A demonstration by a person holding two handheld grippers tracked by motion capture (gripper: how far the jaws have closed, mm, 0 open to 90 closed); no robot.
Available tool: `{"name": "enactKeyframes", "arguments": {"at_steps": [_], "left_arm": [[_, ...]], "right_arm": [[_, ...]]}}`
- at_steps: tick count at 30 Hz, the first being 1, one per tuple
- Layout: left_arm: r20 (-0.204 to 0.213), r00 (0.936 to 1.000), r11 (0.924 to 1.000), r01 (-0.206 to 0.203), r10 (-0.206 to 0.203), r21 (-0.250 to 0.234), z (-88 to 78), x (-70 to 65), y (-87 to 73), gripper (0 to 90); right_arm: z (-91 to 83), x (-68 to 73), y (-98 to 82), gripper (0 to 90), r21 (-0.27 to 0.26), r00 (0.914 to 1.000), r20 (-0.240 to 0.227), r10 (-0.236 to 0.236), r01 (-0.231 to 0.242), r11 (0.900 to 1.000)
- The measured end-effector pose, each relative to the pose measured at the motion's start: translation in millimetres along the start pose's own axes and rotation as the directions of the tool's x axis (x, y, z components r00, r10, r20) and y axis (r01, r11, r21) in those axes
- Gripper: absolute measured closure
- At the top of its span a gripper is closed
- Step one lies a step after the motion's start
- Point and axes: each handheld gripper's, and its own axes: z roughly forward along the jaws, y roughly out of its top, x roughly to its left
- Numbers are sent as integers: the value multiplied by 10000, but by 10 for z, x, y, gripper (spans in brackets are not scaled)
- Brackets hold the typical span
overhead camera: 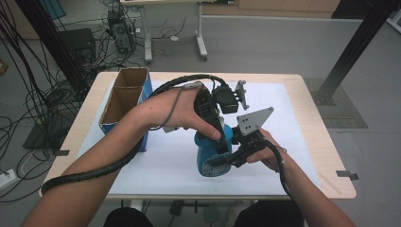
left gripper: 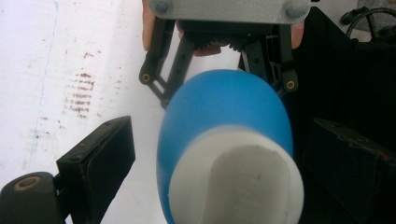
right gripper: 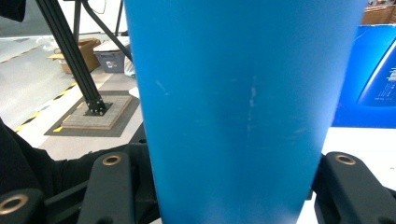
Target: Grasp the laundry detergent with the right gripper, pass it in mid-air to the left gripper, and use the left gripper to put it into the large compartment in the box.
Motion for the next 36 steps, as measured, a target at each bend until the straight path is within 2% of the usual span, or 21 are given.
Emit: {"name": "enactKeyframes", "arguments": {"at_steps": [16, 36], "left_arm": [[-57, 9999, 9997, -136, 137, 192, 27, -25, 21, 122], [-36, 9996, 9987, -290, 291, 422, 47, -38, 30, 226]], "right_arm": [[-26, 28, 48, 439, -55, 9999, 13, -140, 140, 9999], [-16, 45, 51, 439, -3, 9999, -34, -166, 166, 9999]]}}
